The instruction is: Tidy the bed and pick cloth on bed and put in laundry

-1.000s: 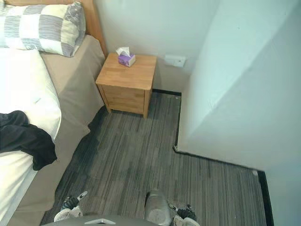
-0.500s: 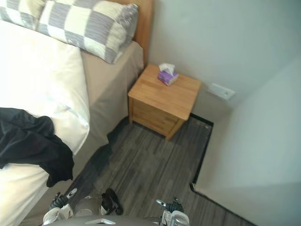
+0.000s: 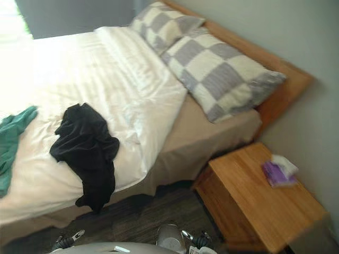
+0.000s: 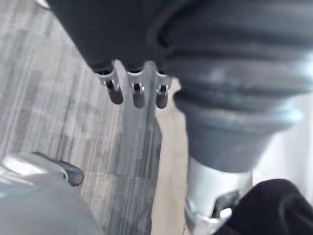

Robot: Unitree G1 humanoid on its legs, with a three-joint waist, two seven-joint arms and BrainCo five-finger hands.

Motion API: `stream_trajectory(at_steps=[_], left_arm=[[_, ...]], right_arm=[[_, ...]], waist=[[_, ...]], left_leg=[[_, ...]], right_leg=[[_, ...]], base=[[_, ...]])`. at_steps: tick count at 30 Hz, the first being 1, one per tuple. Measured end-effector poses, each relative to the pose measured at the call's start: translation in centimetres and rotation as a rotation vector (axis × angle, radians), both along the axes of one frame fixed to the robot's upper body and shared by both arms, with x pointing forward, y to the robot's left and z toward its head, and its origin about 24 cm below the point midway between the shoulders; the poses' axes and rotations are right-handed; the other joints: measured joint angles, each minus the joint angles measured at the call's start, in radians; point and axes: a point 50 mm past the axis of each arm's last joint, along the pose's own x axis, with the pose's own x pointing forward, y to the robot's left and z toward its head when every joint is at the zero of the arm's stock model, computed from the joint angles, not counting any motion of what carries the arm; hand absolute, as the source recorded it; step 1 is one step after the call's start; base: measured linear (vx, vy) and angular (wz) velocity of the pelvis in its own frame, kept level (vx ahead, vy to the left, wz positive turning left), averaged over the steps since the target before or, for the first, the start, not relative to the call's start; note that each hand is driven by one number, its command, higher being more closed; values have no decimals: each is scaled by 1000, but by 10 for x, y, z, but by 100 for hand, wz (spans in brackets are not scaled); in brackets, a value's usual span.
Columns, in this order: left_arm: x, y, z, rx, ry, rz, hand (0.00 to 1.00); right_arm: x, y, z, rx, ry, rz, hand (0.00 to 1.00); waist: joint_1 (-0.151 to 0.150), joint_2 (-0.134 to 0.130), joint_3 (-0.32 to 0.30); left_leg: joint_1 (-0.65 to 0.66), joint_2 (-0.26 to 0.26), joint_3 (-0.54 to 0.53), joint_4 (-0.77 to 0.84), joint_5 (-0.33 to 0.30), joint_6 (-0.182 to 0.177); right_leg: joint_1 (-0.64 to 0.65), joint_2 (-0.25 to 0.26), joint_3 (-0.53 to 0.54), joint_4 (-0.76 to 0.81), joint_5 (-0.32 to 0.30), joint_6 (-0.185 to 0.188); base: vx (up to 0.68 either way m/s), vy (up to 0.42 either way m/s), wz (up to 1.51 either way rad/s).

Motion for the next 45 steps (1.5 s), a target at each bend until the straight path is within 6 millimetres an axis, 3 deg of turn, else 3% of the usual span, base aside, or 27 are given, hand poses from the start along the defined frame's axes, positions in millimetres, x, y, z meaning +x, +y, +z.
stream_trajectory(at_steps=[1, 2, 3, 5, 8, 10, 11, 12, 13, 14, 16, 18, 20, 22, 23, 24, 26, 30, 34, 39, 45], left_arm=[[1, -1, 0, -5, 1, 11, 0], [-1, -6, -2, -20, 8, 16, 0], [-4, -15, -4, -39, 15, 17, 0], [-10, -21, -6, -52, 32, 27, 0], [-13, -19, -6, -53, 31, 66, 0], [-18, -12, -5, -37, 39, 106, 0], [-21, -11, -6, -35, 45, 119, 0], [-26, -11, -6, -36, 54, 147, 0], [-29, -11, -6, -37, 62, 158, 0], [-38, -10, -7, -38, 82, 181, 0], [-55, -9, -7, -29, 127, 183, 0], [-66, -11, -8, -32, 156, 182, 0], [-72, -9, -7, -13, 175, 127, 0], [-75, -5, -6, 0, 184, 99, 0], [-75, -4, -6, 4, 186, 87, 0], [-76, -1, -5, 14, 194, 50, 0], [-75, 2, -5, 21, 198, 12, 0], [-58, 2, -5, 36, 185, -128, 0], [-47, -4, -5, 39, 176, -246, 0], [-38, -7, -5, 48, 155, -315, 0], [0, -4, 1, 88, 59, -407, 0]], right_arm=[[1, -2, 1, -2, -7, -9, 0], [2, -9, 2, -21, -7, -4, 0], [1, -14, 5, -38, -16, -1, 0], [1, -18, 6, -48, -22, 3, 0], [-1, -16, 5, -32, -22, -24, 0], [-12, -10, 2, 2, -10, -103, 0], [-18, -13, 2, -4, -5, -142, 0], [-25, -13, 2, 0, -8, -218, 0], [-26, -14, 3, -5, -14, -244, 0], [-26, -21, 7, -22, -39, -291, 0], [-21, -48, 24, -110, -124, -379, 0], [-6, -99, 72, -331, -297, -390, 0], [11, -146, 146, -633, -489, -315, 0], [22, -165, 191, -826, -583, -287, 0], [26, -169, 202, -870, -615, -287, 0], [42, -171, 226, -957, -692, -264, 0], [59, -167, 243, -1006, -759, -222, 0], [117, -146, 271, -1051, -899, -63, 0], [168, -106, 296, -1104, -1019, 177, 0], [217, -62, 313, -1107, -1100, 402, 0], [268, -14, 358, -1126, -1218, 577, 0]], waist=[[-2, 1, 8], [0, 25, 6], [-5, 53, 1], [-13, 73, 0], [2, 62, -1], [-29, 34, -5], [-41, 29, -9], [-50, 28, -10], [-46, 27, -10], [-47, 26, -10], [-57, 25, -14], [-72, 23, -15], [-90, 6, -31], [-91, -10, -54], [-93, -15, -63], [-103, -24, -80], [-109, -28, -89], [-105, -21, -89], [-101, 7, -79], [-93, 15, -52], [-57, 32, 44]], left_leg=[[-5, 31, 24, 43, -24, -32], [0, 70, 58, 48, -15, -63], [24, 103, 110, 17, 4, -76], [78, 136, 143, -74, 44, -127], [105, 176, 178, -123, 74, -150], [91, 181, 267, -116, 113, -133], [91, 185, 315, -111, 113, -124], [93, 202, 440, -97, 103, -112], [98, 208, 472, -97, 109, -120], [103, 207, 490, -101, 117, -136], [102, 203, 504, -101, 100, -133], [100, 203, 539, -103, 91, -142], [97, 194, 577, -132, 108, -139], [96, 181, 574, -161, 134, -133], [95, 177, 572, -173, 142, -135], [95, 166, 553, -199, 160, -134], [95, 159, 546, -218, 173, -132], [88, 133, 509, -268, 206, -124], [81, 122, 472, -278, 217, -114], [60, 115, 440, -299, 244, -107], [-36, 110, 408, -299, 296, -87]], right_leg=[[15, 1, -30, 19, 75, 60], [11, 17, -65, 48, 53, 28], [23, 28, -103, 72, 30, 23], [32, 60, -127, 105, 6, 8], [29, 102, -132, 123, -8, -19], [50, 68, -179, 107, -12, -24], [57, 56, -198, 94, -12, -24], [69, 45, -222, 82, -13, -24], [70, 43, -222, 81, -13, -24], [78, 39, -219, 72, -10, -21], [95, 38, -211, 37, 0, -16], [113, 30, -211, -13, 27, -8], [114, 14, -214, -49, 49, 1], [115, 8, -221, -69, 70, 14], [116, 7, -225, -75, 73, 14], [117, 4, -232, -88, 79, 15], [117, 4, -234, -99, 84, 16], [119, 0, -242, -127, 98, 13], [126, -9, -253, -128, 98, 13], [114, -12, -265, -138, 112, 17], [39, -14, -266, -165, 170, 10]], base=[[236, -578, 110], [222, -425, 90], [259, -442, 73], [182, -287, 36], [82, -179, -16], [4, -86, 53], [-34, -29, 87], [-43, -5, 55], [-59, 11, 32], [-69, 46, -7], [-52, 65, -12], [3, 76, 0], [34, 96, 9], [78, 62, 7], [96, 32, 16], [82, 23, 17], [58, 18, 14], [4, 18, 20], [-20, 15, 19], [-73, 1, 14], [-114, -3, 11]])
